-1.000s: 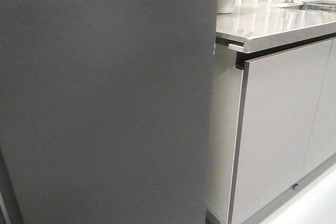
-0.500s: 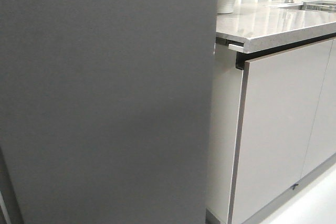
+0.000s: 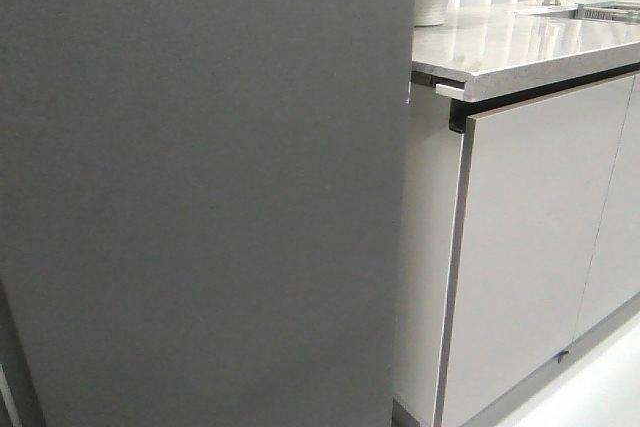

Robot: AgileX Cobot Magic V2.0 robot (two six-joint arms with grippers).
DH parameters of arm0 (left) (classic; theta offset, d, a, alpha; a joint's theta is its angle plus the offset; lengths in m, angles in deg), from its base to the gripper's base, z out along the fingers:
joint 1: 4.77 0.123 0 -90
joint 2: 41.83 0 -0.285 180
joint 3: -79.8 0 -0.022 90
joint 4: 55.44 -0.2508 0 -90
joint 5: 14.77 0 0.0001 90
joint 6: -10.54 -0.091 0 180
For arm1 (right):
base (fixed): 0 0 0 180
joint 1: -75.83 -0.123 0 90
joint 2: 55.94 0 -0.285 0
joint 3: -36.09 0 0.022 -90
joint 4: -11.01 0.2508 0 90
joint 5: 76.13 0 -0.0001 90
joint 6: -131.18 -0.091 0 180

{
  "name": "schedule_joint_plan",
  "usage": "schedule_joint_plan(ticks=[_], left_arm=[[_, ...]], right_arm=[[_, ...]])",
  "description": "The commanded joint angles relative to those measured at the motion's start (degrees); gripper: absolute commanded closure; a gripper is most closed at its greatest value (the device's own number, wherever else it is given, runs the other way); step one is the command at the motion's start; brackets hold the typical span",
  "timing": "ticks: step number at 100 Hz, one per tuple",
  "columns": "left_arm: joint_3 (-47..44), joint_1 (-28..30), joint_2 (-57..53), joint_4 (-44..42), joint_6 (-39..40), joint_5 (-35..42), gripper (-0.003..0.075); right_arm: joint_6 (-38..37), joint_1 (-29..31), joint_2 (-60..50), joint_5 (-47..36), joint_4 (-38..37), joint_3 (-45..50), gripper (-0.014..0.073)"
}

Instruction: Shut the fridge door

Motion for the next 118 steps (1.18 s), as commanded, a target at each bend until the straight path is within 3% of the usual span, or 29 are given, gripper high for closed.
schedule_joint_plan(ticks=[1, 32, 118], left_arm=[[-2.3, -0.1, -1.2, 0.4, 0.1, 4.8, 0.0740], [-2.3, -0.1, -1.2, 0.4, 0.1, 4.8, 0.0740], [-2.3, -0.1, -1.2, 0.4, 0.1, 4.8, 0.0740]], right_arm=[[0.6, 0.2, -1.5, -5.5, -3.6, 1.4, 0.0665], [0.6, -4.1, -1.5, -5.1, -9.3, 1.3, 0.0665], [0.6, -4.8, -1.5, -5.1, -9.3, 1.3, 0.0665]])
